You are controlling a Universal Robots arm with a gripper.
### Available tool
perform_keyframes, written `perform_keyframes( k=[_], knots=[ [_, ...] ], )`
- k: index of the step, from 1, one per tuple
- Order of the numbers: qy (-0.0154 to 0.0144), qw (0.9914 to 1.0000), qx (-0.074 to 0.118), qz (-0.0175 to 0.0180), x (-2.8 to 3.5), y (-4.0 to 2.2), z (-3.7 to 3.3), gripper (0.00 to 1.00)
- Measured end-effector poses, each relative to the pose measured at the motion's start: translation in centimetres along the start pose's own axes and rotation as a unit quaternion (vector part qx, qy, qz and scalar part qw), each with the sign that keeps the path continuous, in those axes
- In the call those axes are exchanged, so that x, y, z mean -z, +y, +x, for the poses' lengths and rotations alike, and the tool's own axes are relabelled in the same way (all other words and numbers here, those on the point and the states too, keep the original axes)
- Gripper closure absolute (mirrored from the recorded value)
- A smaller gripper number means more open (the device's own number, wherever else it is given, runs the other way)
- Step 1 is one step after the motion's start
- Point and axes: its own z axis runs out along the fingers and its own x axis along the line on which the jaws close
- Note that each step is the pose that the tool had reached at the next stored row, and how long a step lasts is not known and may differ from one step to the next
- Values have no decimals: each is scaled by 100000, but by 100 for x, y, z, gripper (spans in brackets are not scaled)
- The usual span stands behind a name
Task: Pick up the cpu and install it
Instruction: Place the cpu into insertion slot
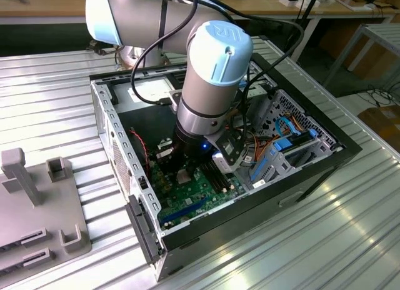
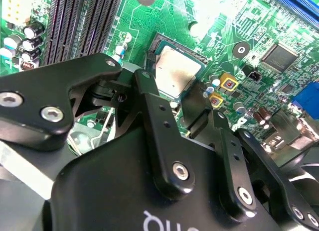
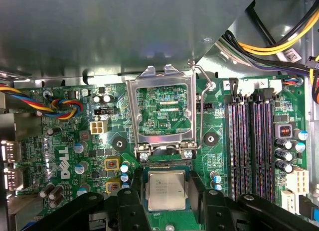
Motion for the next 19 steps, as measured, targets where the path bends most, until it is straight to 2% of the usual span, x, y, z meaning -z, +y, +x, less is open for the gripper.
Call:
perform_keyframes(
  k=[3, 10, 19],
  knots=[
    [-6, 100000, 1, 22, 5, 1, 0, 54],
    [-19, 99998, -3, 670, 30, 1, 0, 54],
    [9, 99997, 95, 718, 55, 7, -1, 54]
  ],
)
